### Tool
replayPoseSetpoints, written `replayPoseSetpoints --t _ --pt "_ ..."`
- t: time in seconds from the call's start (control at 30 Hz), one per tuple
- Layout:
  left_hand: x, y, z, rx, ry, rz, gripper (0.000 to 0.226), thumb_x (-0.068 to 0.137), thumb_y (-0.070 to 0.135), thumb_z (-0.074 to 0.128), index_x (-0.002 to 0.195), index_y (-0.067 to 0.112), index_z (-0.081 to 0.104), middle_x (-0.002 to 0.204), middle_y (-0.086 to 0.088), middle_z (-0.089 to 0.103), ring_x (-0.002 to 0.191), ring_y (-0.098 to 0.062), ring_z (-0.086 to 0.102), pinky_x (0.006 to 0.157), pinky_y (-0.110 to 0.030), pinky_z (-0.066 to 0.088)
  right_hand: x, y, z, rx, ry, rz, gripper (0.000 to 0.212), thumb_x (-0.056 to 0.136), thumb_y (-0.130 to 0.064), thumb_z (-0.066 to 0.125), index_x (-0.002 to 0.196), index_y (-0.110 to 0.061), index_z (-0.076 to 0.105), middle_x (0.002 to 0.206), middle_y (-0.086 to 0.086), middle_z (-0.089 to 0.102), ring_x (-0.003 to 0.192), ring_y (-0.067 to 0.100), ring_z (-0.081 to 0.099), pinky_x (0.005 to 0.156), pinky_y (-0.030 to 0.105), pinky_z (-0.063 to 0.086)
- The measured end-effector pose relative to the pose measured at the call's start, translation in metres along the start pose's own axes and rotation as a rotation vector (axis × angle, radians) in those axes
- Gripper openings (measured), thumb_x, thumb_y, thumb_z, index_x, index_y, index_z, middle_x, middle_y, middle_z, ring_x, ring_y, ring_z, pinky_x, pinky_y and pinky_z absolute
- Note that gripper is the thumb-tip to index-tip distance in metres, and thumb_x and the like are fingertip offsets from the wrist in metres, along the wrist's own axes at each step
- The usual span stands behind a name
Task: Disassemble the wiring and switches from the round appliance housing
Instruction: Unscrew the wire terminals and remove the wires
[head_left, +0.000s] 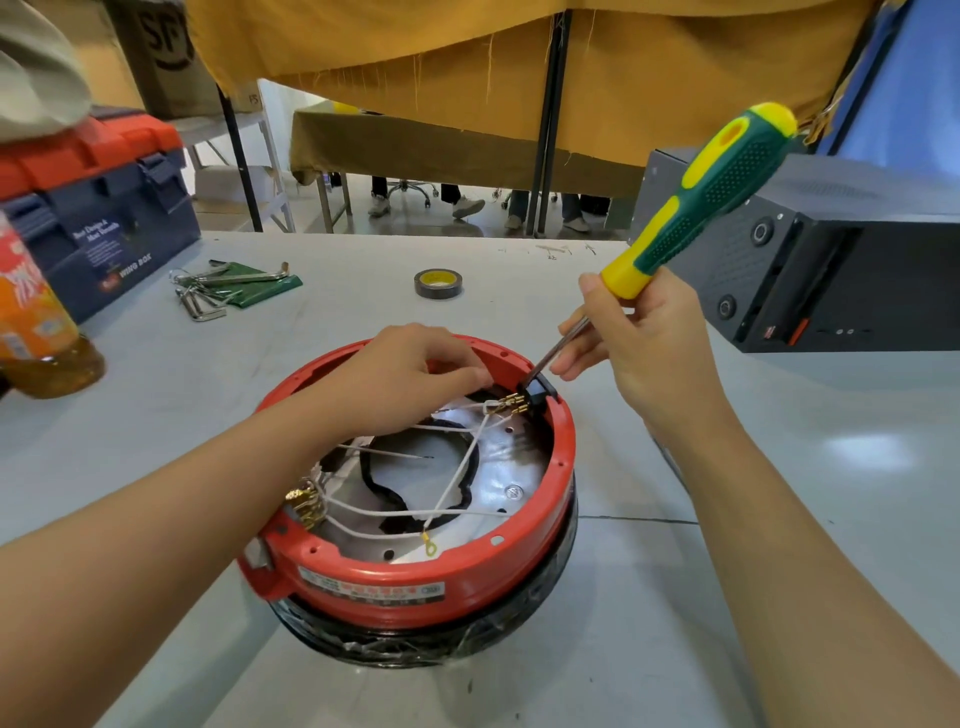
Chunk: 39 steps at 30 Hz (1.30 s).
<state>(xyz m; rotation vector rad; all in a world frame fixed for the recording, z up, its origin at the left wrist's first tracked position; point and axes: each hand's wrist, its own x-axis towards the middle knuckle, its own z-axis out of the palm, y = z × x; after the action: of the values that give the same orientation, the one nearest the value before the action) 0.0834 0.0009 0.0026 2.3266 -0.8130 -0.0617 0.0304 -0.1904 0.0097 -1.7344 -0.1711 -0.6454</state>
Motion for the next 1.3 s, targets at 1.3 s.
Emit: replayPoseSetpoints --t 1.3 --pt "0.015 0.001 0.002 -0.418 -0.075 -0.242 0.015 0.082 0.019 0.067 0.072 0.01 0.073 0.069 0.0 0.068 0.06 -0.004 0.057 0.066 -0.022 0.045 0.001 0.019 0.0 0.128 0.1 0.048 0.02 0.095 -0.021 0.05 0.081 -0.008 0.05 0.061 0.002 0.067 0.047 0.024 0.066 0.044 0.026 0.051"
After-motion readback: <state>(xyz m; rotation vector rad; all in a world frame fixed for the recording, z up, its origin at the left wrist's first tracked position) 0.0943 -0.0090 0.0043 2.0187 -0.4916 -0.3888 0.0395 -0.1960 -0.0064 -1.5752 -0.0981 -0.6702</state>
